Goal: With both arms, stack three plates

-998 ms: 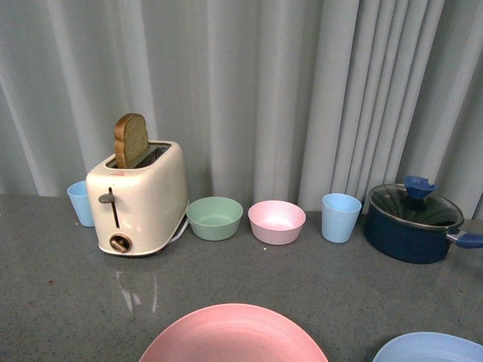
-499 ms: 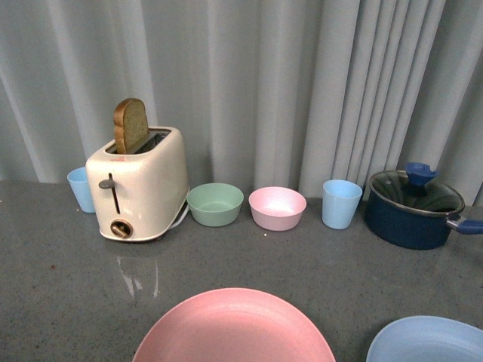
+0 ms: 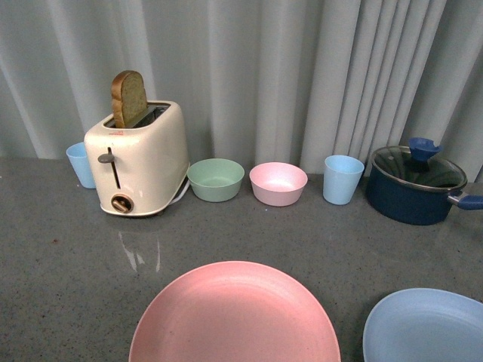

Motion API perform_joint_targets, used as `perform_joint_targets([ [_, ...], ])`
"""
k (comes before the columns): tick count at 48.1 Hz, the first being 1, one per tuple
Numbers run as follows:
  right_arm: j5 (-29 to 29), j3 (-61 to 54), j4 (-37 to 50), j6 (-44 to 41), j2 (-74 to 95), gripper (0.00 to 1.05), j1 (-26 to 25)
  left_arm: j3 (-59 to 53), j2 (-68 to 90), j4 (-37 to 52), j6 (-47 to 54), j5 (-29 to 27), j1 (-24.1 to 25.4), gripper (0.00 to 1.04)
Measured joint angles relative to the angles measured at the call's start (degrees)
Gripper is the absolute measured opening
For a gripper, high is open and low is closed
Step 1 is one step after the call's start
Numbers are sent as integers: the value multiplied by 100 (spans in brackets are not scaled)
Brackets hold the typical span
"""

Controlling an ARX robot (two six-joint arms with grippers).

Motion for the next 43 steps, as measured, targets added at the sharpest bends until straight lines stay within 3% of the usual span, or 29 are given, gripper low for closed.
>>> perform_joint_targets([
  [6,0,0,0,0,0,97,0,0,-153,-153,0,0,0,4],
  [10,0,0,0,0,0,97,0,2,-907,-1093,0,-2,0,4],
  [21,0,0,0,0,0,97,0,2,-1113,-1147,-2,2,0,5],
  [43,0,0,0,0,0,97,0,2,-1115,-1150,0,0,0,78],
])
